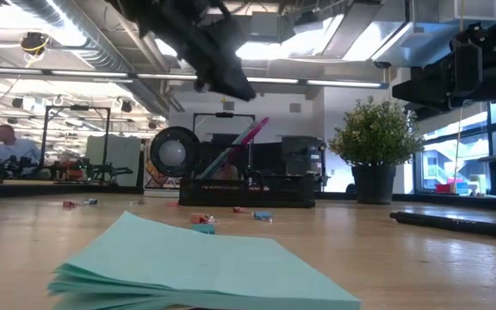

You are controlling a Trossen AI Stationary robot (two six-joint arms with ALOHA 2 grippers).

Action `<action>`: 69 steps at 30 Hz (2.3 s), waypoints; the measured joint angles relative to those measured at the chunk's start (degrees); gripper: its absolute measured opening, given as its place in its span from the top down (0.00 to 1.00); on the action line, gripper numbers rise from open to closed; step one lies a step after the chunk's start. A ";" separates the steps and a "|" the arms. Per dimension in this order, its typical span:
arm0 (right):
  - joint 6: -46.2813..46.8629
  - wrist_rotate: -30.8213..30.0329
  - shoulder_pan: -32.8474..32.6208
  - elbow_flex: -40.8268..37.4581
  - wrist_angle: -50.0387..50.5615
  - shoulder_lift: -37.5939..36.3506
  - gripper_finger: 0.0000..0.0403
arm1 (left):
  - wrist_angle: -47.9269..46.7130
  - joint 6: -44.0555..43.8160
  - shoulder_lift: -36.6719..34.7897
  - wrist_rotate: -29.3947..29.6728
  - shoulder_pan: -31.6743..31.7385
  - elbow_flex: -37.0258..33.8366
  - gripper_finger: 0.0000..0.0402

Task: Pick and place office supplies into organizer
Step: Put the black pen into the black desk organizer

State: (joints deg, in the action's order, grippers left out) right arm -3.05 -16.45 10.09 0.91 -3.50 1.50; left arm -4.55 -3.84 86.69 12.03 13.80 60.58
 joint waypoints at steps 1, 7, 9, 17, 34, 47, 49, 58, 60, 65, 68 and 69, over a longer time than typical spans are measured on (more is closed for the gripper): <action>0.00 0.01 0.00 0.01 -0.05 -0.01 0.68 | -0.14 0.99 -0.97 0.06 0.00 0.00 0.77; 3.30 0.05 -0.11 0.10 -5.29 -0.02 0.68 | 0.49 3.57 -8.75 0.15 0.00 -1.60 0.77; 6.09 0.13 -0.12 1.10 -5.14 -0.02 0.68 | 2.21 3.59 -11.48 0.26 -0.26 -3.46 0.77; 10.57 3.50 -0.16 12.24 10.07 6.38 0.68 | 22.54 0.72 -21.82 -0.24 -1.86 -19.82 0.76; 41.43 20.05 -0.52 43.05 43.98 52.19 0.68 | 33.04 -5.48 -26.61 1.97 -2.90 -31.10 0.77; 47.93 23.64 -11.85 44.61 37.61 72.63 0.68 | 32.55 -5.47 -26.59 1.97 -2.84 -31.10 0.77; 49.33 23.92 -12.79 44.65 34.92 74.21 0.68 | 32.53 -5.47 -26.59 1.97 -2.84 -31.10 0.77; 50.53 24.10 -15.06 44.68 26.74 77.70 0.68 | 32.51 -5.49 -26.59 1.97 -2.84 -31.10 0.77; 50.83 24.11 -15.09 44.68 26.75 77.70 0.68 | 32.37 -5.50 -26.59 1.93 -2.84 -31.10 0.77; 50.84 23.95 -15.59 44.68 26.93 77.57 0.63 | 31.26 -6.14 -26.57 1.62 -2.84 -31.09 0.77; 50.84 23.61 -16.00 44.68 26.93 77.57 0.55 | 31.13 -6.61 -26.55 1.38 -2.84 -31.10 0.77; 50.90 23.63 -16.08 44.68 26.84 77.57 0.52 | 31.14 -7.13 -26.55 1.36 -2.84 -31.08 0.76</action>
State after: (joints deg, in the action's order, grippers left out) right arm 47.85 7.18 -5.99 45.58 23.34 79.07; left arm 26.59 -10.97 60.14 13.39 10.96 29.50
